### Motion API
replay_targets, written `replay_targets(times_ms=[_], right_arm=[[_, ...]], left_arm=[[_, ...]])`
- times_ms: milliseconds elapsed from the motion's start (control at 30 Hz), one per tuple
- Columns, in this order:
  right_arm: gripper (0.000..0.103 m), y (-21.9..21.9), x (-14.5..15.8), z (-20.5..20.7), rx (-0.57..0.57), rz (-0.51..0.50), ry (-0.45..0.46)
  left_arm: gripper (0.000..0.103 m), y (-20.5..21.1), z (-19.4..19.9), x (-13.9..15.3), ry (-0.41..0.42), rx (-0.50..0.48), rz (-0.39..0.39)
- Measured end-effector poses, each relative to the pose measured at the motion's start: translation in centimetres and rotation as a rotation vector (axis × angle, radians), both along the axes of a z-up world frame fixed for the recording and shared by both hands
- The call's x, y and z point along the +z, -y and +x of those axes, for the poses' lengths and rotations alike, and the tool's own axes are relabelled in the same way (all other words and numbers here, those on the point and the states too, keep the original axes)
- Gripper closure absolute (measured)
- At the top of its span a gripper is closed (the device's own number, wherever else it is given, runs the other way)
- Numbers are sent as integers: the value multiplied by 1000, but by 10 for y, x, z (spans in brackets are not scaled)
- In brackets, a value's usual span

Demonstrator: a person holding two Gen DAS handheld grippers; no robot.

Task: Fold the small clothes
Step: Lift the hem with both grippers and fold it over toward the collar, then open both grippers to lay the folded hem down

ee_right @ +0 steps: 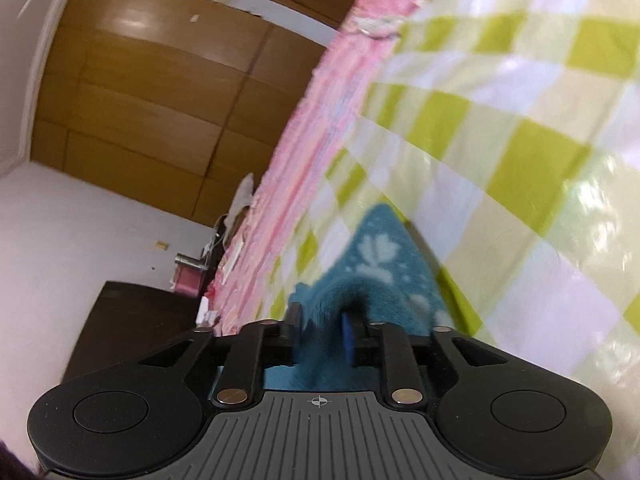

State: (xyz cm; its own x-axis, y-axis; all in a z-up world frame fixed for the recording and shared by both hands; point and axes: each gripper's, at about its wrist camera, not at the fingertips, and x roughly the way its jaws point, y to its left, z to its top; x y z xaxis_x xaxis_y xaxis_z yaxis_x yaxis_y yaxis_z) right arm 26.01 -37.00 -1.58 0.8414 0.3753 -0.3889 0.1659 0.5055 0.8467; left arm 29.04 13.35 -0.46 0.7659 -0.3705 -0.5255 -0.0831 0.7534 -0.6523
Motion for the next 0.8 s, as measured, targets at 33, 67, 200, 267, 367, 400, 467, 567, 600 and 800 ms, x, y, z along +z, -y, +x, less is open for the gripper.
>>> replay_targets(times_ms=[33, 67, 200, 267, 367, 400, 467, 567, 600, 800], right_arm=[[73, -2, 5, 0, 4, -21, 15], [72, -4, 10, 0, 8, -42, 27], [64, -10, 23, 0, 14, -76, 53], [53, -12, 23, 3, 23, -68, 56], [45, -9, 26, -2, -3, -40, 88], [44, -8, 30, -3, -8, -46, 104], [44, -8, 38, -5, -11, -93, 115], [44, -22, 49, -9, 19, -280, 111], [45, -29, 51, -9, 37, -350, 108], [50, -70, 40, 3, 108, -692, 45]], left_arm=[[77, 1, -1, 3, 7, 7, 10], [74, 2, -2, 7, 17, 16, 28], [60, 2, -13, 26, 91, 79, 125], [57, -2, -18, 34, 116, 119, 167], [57, -3, -27, 44, 142, 145, 257], [57, -2, -31, 45, 150, 139, 283], [57, 8, -43, 47, 177, 104, 361], [55, 33, -53, 44, 224, 30, 496], [55, 41, -53, 43, 231, 6, 525], [54, 83, -33, 21, 224, -64, 735]])
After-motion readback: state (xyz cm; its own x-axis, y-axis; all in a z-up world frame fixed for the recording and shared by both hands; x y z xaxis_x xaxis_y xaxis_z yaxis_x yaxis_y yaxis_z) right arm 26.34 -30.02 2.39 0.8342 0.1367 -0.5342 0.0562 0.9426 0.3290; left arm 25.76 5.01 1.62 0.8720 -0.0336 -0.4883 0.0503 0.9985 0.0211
